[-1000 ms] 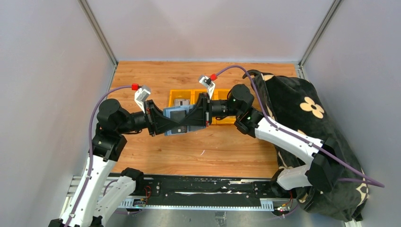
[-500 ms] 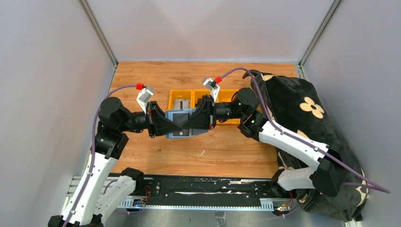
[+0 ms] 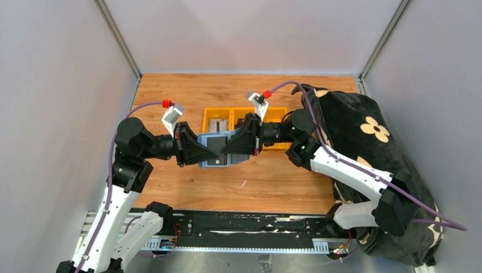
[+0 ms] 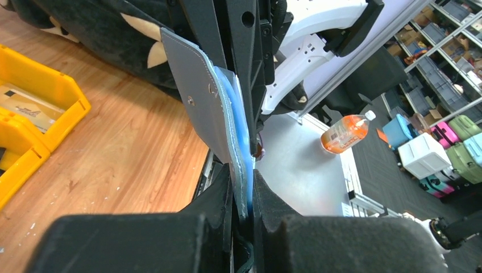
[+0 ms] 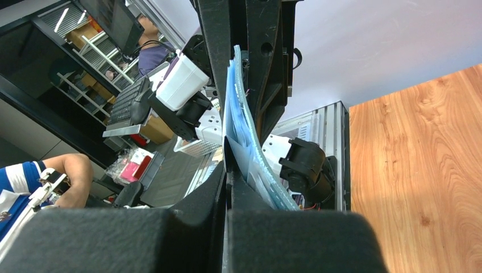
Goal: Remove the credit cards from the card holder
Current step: Remove the credit card from the card holder.
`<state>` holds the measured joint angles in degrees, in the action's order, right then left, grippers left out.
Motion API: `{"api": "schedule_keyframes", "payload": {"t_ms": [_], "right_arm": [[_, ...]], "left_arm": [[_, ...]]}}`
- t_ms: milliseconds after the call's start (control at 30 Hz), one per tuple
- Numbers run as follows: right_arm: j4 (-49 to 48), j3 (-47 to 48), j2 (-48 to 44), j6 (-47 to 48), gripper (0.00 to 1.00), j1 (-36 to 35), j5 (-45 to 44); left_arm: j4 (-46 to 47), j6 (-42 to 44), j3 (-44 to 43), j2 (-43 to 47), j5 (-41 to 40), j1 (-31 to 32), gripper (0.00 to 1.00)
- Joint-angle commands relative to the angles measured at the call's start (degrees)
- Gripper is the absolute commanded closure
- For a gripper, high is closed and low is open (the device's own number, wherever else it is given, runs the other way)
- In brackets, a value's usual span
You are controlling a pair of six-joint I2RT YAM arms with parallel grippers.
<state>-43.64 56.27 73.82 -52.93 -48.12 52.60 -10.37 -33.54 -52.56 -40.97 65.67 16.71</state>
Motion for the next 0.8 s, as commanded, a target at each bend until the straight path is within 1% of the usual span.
{"api": "schedule_keyframes", "payload": {"t_ms": [0,233,333,400,467,600,700,767], "right_arm": [[-5.1,-1.0,-2.5,-1.2,1.00,1.2,2.8],[-3.1,-2.7,-5.4,0.5,1.00,1.6,3.6],[-1.4,-3.1,-6.6,1.7,1.00,1.8,3.6],[-0.4,-3.1,-7.2,2.4,1.00,1.8,3.7],[1.1,-2.8,-7.7,3.5,1.00,1.8,3.8],[6.8,-2.3,-9.0,6.7,1.00,1.8,4.0],[12.1,-1.5,-10.2,9.9,1.00,2.6,3.7],[15.7,-0.9,-10.9,11.7,1.00,4.0,3.7]], "left_arm": [[-0.3,-0.4,-1.8,-0.1,1.6,0.2,0.99],[-0.5,-1.0,-2.3,-0.7,1.4,0.2,0.95],[-0.8,-1.1,-2.7,-0.9,1.2,0.2,0.90],[-0.9,-1.1,-2.8,-1.1,1.1,0.2,0.88],[-0.9,-1.1,-2.9,-1.1,0.8,0.2,0.90],[-1.3,-0.4,-3.4,-1.1,-0.2,0.2,1.00],[-6.0,4.2,-5.2,-1.5,-2.0,0.1,1.00],[-11.5,11.2,-7.3,-2.1,-4.3,0.2,1.00]]}}
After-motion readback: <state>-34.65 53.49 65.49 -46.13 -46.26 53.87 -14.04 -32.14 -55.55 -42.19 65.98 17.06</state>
